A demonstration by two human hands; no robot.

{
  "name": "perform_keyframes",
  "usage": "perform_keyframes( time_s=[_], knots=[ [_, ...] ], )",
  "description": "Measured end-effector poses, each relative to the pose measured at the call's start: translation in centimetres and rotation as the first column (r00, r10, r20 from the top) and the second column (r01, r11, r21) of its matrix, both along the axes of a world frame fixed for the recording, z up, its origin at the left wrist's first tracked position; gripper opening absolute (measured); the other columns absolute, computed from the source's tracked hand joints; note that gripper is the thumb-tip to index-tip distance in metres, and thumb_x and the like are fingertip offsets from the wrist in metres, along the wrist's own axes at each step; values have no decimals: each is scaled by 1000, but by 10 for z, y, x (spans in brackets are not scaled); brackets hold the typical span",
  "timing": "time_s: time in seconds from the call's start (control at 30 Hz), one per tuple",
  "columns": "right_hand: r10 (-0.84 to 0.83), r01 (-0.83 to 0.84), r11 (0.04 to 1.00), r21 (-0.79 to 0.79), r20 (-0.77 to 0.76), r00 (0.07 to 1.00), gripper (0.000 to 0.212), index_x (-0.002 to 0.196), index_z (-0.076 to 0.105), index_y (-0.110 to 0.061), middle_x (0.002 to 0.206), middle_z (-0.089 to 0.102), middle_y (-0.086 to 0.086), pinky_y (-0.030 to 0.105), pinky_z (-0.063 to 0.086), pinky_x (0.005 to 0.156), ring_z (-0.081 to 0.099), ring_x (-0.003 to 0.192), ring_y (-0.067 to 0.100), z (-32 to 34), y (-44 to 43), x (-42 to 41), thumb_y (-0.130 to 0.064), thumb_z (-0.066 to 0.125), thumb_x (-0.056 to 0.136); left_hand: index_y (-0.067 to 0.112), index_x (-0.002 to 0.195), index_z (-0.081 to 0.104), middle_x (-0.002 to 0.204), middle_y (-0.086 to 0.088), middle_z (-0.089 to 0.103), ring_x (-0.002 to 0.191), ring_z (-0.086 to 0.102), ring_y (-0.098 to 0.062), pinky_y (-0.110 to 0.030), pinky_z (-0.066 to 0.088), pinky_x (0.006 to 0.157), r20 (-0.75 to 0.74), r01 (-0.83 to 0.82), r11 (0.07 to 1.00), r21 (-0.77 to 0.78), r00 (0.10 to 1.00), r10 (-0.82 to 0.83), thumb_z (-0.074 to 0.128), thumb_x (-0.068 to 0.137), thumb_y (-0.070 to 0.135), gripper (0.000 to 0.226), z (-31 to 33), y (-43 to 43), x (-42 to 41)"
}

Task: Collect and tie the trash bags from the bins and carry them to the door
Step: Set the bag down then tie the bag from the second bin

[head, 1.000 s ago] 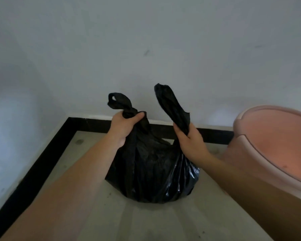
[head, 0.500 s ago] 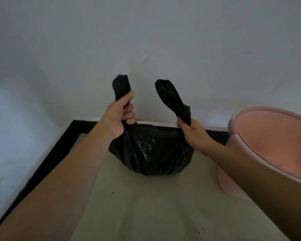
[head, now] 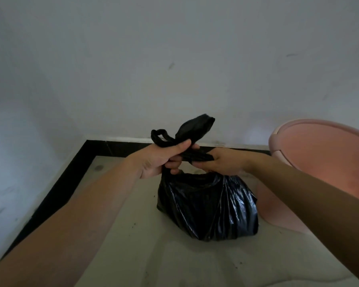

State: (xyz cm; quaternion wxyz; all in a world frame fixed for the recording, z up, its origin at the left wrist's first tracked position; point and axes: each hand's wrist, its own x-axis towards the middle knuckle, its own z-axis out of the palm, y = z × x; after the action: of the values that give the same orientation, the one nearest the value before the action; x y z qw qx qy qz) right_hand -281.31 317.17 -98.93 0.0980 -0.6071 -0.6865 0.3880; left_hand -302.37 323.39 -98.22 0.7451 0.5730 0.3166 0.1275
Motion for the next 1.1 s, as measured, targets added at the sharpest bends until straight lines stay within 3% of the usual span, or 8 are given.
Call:
perform_keyframes(
  time_s=[0.2,0.3,0.4,0.5,0.63,0.9,1.03,1.1],
  knots=[
    [-261,216,962,-169,-320,911,88,125,58,-24,121,67,-1,35,49,101,65,108,12,17,-1,14,-84,59,61,14,91,64,61,1,18,52,18,-13,-28,32,56,94,-68,996,-54,993,72,55,96,40,28,8,-6,3],
    [-418,348,908,-232,-501,758,89,116,65,-22,97,67,-4,27,49,77,61,80,11,30,7,12,-90,43,63,13,88,60,59,0,20,50,21,-13,-28,33,55,79,-33,999,-14,996,34,54,95,43,32,12,-8,6],
    [-439,418,892,-173,-555,707,49,100,71,-13,65,59,-3,22,40,57,49,59,10,41,12,9,-58,60,87,12,88,61,57,0,27,50,23,-13,-28,33,55,49,-10,1000,14,999,10,54,94,46,35,11,-8,7],
    [-393,566,817,109,-612,686,13,97,74,-9,77,71,3,18,53,64,64,67,9,50,17,18,-19,72,89,10,97,66,59,-1,38,49,27,-12,-27,34,53,57,-35,999,-32,998,37,52,96,45,38,6,-6,2],
    [-315,561,822,97,-742,591,17,96,73,-8,94,75,7,22,57,82,72,90,14,53,12,26,3,72,83,6,105,70,72,-4,62,49,41,-10,-23,37,49,98,-145,985,-98,983,155,56,93,41,39,2,-1,-3],
    [-339,254,941,-225,-581,740,34,118,62,-11,94,74,8,28,59,80,71,84,17,24,-5,1,-4,72,86,5,109,66,102,-14,73,58,56,-11,-21,43,46,211,-377,908,-181,887,410,59,95,8,17,-5,7,1],
    [-302,303,951,-60,-393,869,64,143,41,-27,81,65,-2,25,51,69,62,71,10,5,1,-9,-17,72,88,6,98,68,87,-10,71,48,49,-11,-24,39,46,228,-322,936,-142,910,347,54,94,-2,16,3,4,4],
    [-231,254,966,49,-277,933,40,128,55,-22,67,58,-11,15,43,61,55,58,-1,-4,2,-14,-15,69,91,6,95,68,82,-10,68,46,47,-12,-25,38,47,201,-268,958,-98,938,283,52,93,-2,18,7,4,2]
  ],
)
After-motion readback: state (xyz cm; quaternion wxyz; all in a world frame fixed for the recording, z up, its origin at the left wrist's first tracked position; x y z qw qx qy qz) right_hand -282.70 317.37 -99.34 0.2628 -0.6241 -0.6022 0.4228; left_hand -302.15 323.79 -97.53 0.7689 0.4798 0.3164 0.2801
